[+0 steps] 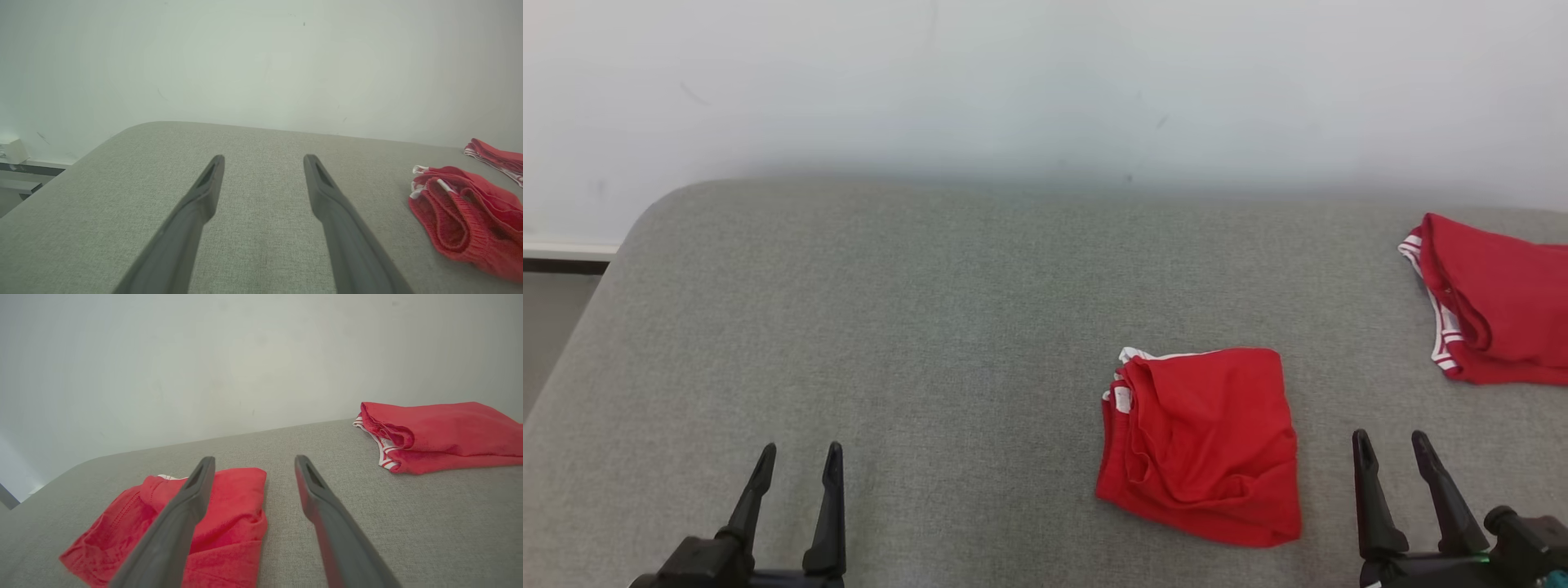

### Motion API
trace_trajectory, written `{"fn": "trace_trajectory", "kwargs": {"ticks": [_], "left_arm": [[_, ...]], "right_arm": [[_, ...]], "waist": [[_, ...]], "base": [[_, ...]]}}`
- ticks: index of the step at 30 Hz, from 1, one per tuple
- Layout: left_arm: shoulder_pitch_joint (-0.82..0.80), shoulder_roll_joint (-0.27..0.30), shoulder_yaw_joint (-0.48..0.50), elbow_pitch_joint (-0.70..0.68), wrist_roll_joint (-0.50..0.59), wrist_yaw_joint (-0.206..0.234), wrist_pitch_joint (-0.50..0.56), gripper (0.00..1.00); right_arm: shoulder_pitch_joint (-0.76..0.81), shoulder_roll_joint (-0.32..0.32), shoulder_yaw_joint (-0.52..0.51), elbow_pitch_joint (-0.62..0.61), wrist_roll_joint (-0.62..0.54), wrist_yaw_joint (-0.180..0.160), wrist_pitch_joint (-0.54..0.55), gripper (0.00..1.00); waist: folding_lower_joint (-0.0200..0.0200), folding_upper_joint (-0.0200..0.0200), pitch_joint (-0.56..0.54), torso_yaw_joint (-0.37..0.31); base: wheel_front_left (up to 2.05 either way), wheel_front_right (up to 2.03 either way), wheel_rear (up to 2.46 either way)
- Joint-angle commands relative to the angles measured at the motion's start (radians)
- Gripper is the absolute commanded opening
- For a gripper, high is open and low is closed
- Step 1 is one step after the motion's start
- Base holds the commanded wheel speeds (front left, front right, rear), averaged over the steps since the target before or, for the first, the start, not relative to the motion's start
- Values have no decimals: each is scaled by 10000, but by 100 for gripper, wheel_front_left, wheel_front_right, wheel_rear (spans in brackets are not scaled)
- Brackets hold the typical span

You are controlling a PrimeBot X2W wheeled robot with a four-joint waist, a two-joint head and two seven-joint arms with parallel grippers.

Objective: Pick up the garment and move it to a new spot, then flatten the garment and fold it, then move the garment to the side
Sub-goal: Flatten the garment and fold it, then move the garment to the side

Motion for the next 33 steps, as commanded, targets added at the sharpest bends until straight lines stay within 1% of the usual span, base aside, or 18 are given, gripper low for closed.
{"fn": "trace_trajectory", "kwargs": {"ticks": [1, 7, 14, 20, 33], "left_arm": [[213, 66, 58, -57, 92, 11, -27, 100], [365, 96, 114, -118, 172, 11, -27, 100], [340, -17, 46, -181, 281, 10, -27, 100], [411, 30, 119, -259, 369, 10, -27, 100], [783, 107, 348, -643, 627, 22, -27, 100]], "right_arm": [[177, 85, -31, -85, -102, -29, -49, 100], [377, 199, -29, -190, -231, -29, -106, 100], [226, 186, 14, -233, -404, -29, -109, 100], [304, 219, -104, -353, -545, -29, -139, 100], [645, 433, -219, -651, -1025, -29, -206, 100]], "waist": [[0, -1, -101, -122], [0, -1, -139, -203], [0, -1, -144, -87], [0, -1, -144, -66], [0, -1, -215, -477]], "base": [[0, 0, 0], [0, 0, 0], [0, 0, 0], [0, 0, 0], [0, 0, 0]]}}
